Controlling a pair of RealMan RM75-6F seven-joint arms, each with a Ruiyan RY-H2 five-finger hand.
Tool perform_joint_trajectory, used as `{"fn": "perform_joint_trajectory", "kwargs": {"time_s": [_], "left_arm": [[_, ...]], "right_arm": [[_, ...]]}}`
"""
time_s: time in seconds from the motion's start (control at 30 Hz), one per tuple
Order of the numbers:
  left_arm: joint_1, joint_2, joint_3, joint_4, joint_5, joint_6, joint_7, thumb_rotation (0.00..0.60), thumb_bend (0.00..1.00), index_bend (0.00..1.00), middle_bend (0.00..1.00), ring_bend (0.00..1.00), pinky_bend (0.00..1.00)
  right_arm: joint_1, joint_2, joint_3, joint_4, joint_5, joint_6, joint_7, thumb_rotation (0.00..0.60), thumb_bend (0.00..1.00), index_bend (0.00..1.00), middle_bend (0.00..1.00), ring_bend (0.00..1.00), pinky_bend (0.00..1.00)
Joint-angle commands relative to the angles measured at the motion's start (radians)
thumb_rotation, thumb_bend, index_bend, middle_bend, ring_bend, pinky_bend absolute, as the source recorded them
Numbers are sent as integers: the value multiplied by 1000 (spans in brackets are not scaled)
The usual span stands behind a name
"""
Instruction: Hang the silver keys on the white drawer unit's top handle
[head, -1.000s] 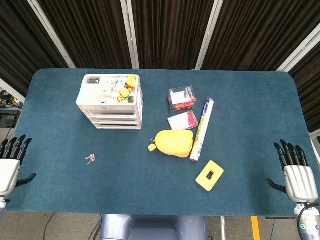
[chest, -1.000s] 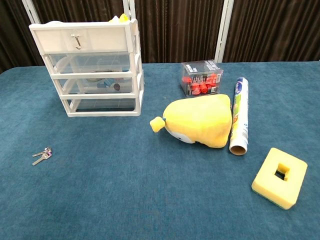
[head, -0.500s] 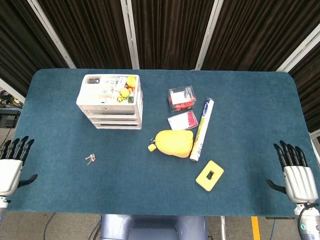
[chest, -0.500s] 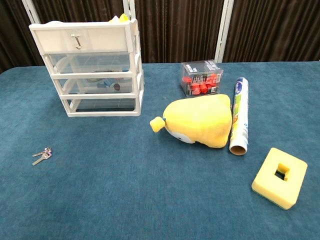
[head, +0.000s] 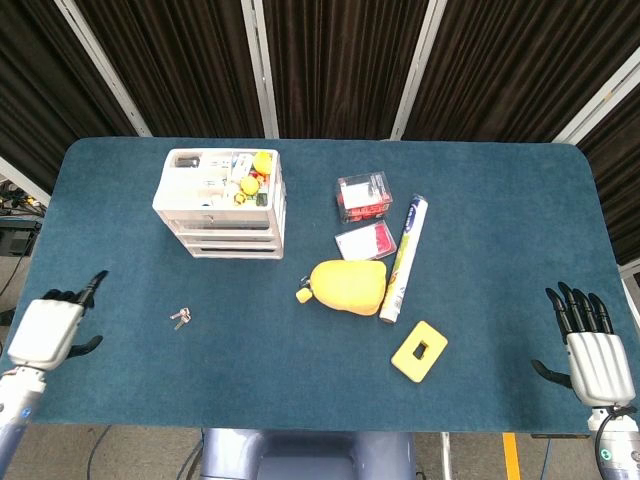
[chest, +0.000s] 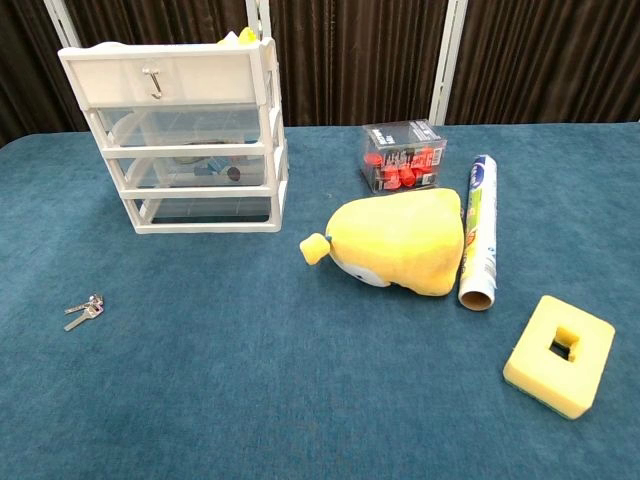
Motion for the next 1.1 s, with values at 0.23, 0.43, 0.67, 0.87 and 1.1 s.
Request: {"fn": "perform_joint_trajectory", "kwargs": {"time_s": [0.23, 0.43, 0.67, 0.87, 1.1], "left_arm": [[-195, -48, -40, -15, -161, -298, 125, 600, 326, 410, 900, 819, 688], [-250, -109, -42, 39, -241, -365, 169, 600, 331, 428, 909, 826, 698], [-287, -187, -33, 112, -286, -377, 202, 600, 319, 429, 909, 826, 698], [-324, -226, -30, 155, -278, -386, 209, 600, 318, 454, 906, 826, 698], [-368, -241, -19, 185, -231, -417, 182, 600, 316, 468, 898, 819, 698]], "right_arm": [[5, 0, 6, 7, 15, -14, 21, 600, 3, 0, 0, 0, 0], [7, 1, 7, 9, 23, -21, 30, 600, 3, 0, 0, 0, 0], [4, 2, 9, 8, 28, -18, 33, 600, 3, 0, 0, 0, 0], [3, 1, 9, 7, 29, -17, 30, 600, 3, 0, 0, 0, 0], [1, 0, 10, 5, 33, -15, 27, 600, 3, 0, 0, 0, 0]]}}
